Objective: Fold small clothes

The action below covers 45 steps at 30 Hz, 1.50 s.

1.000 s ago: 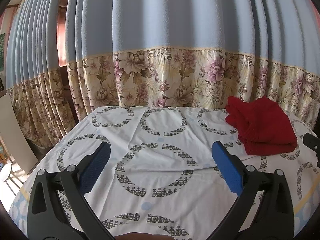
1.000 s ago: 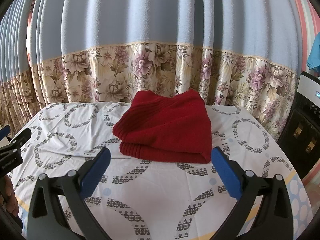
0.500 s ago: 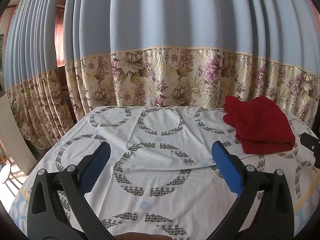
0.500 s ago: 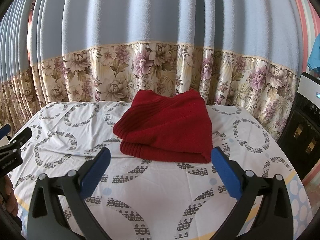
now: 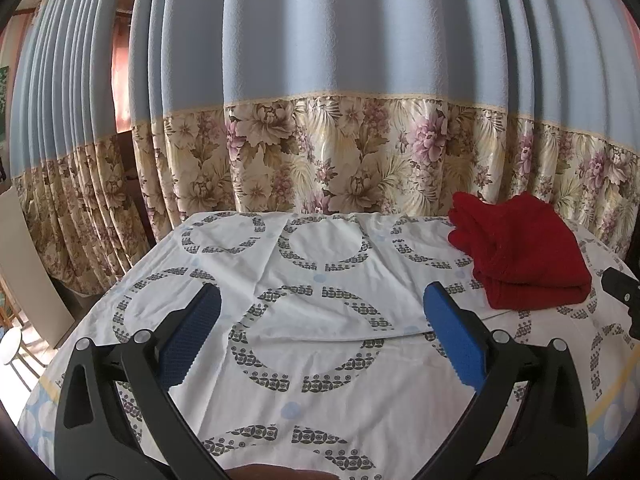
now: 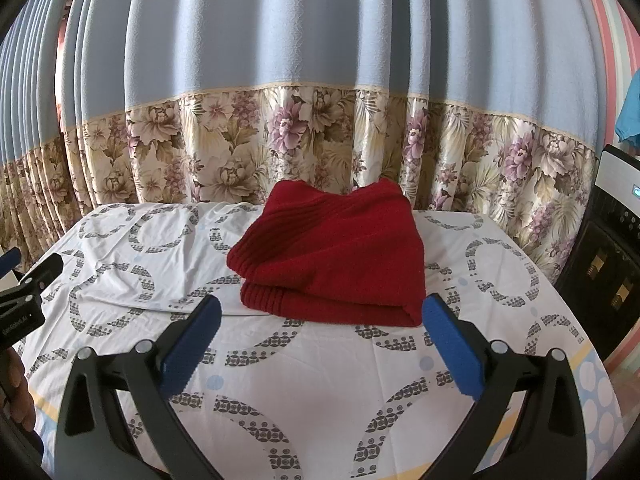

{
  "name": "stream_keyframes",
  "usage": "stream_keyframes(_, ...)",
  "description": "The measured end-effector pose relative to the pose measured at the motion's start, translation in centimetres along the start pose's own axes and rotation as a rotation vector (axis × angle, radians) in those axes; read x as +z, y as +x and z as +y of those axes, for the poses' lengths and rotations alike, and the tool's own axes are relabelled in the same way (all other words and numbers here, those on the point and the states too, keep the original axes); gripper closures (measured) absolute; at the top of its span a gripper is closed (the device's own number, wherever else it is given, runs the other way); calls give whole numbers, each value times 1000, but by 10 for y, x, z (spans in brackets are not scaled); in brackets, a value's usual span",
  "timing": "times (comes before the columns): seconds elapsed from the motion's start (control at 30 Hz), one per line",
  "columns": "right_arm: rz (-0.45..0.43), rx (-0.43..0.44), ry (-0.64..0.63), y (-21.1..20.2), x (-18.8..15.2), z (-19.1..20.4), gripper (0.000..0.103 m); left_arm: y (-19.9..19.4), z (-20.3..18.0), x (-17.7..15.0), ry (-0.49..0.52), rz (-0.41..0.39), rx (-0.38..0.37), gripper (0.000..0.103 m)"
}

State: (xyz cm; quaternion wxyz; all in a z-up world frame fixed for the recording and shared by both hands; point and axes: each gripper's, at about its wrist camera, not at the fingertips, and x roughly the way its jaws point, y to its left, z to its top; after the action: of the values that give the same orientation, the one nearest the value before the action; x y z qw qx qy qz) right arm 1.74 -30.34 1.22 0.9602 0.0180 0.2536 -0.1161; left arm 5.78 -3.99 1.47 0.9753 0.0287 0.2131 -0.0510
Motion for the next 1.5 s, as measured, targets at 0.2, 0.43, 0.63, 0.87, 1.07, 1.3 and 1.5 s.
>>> stream_keyframes(0.2,0,1,0,0,0,1,2,-1,1,1,5,1,0,3)
stream_keyframes(0.43,0,2,0,0,0,1,2,-1,1,1,4,0,-3,3)
stream_keyframes(0.63,1,2,0,0,-1,1,2,-1,0,1,4,0,1,3)
stream_keyframes(0.87,0,2,-4,1,-1,1,2,-1,0,1,5,1,2,3)
stream_keyframes(1.07,0,2,-3,1,-1,2,2,0,0,1,6,3,0,3)
stream_keyframes(1.3,0,2,-2,1,-1,2,2,-1,1,-1,13,0,2,3)
stream_keyframes(1.5,2,1,-4,2,-1,2,2,0,1,-2,9,5,1,3)
